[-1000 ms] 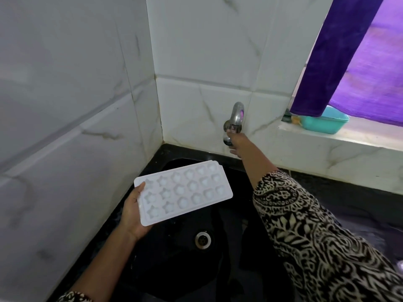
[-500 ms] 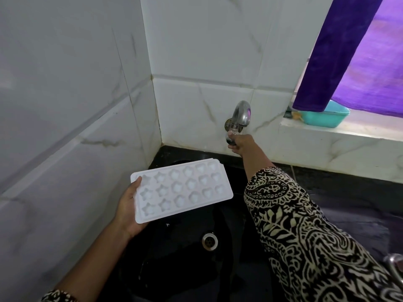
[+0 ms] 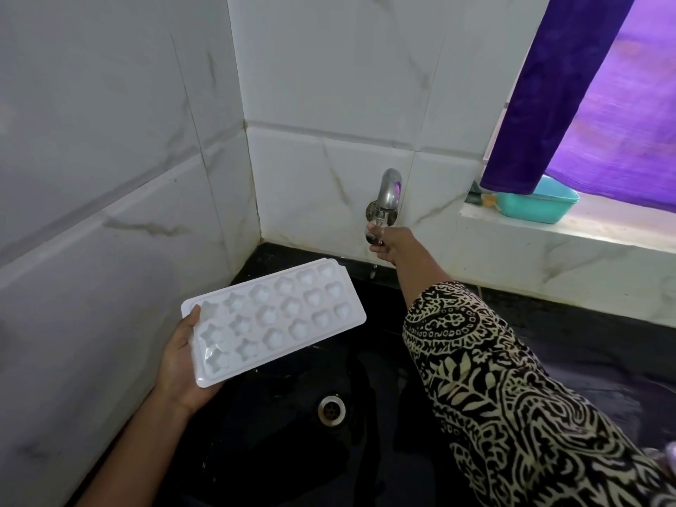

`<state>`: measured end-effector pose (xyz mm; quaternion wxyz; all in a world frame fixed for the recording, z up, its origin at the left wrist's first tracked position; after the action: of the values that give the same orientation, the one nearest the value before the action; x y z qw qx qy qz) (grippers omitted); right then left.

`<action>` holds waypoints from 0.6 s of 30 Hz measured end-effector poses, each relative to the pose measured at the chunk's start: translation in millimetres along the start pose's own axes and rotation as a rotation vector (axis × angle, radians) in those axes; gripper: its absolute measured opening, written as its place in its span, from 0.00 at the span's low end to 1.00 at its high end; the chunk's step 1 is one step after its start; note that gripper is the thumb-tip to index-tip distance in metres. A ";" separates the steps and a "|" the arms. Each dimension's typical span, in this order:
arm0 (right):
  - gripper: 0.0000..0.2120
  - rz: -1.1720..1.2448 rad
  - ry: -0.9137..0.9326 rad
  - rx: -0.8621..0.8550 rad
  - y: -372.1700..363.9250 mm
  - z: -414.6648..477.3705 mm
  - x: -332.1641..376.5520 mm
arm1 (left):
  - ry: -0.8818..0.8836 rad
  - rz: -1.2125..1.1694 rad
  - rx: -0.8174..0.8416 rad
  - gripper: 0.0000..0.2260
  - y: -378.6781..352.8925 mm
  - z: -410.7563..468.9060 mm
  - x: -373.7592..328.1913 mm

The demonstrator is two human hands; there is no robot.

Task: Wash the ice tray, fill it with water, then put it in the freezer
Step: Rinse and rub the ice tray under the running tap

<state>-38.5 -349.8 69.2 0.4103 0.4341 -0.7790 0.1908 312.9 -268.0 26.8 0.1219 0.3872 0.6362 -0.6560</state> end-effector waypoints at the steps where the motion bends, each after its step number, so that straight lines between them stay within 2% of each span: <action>1: 0.10 -0.007 -0.004 -0.006 0.5 2.2 0.1 | -0.008 0.005 0.000 0.28 1.5 -1.4 0.3; 4: 0.09 -0.030 -0.015 -0.018 1.9 3.3 -1.2 | -0.012 0.013 -0.016 0.33 3.8 -4.1 1.5; 10: 0.10 -0.091 -0.028 -0.030 2.6 3.6 0.6 | -0.061 0.033 0.003 0.27 -3.2 -1.3 -3.6; 14: 0.05 -0.132 -0.020 -0.011 1.1 -10.0 1.3 | -0.055 0.034 -0.028 0.31 -1.5 2.2 -4.8; 16: 0.15 -0.163 0.035 -0.008 6.9 -31.9 3.9 | -0.059 0.027 -0.045 0.23 -4.2 1.2 -6.1; 18: 0.29 -0.149 0.144 -0.050 20.4 -58.8 -0.5 | -0.046 0.009 -0.057 0.20 -6.3 0.5 -4.8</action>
<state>-27.5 -299.8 104.7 0.4888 0.4658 -0.7176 0.1709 311.9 -269.1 34.6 0.1505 0.3714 0.6498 -0.6459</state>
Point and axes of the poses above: each hand's wrist, its own z-axis towards the middle knuckle, its own y-axis out of the back of the hand, x = y × z, the point moved 8 cm from there along z, towards the middle knuckle, and after that the axes turned 12 degrees about -y, right-handed, at the moved point
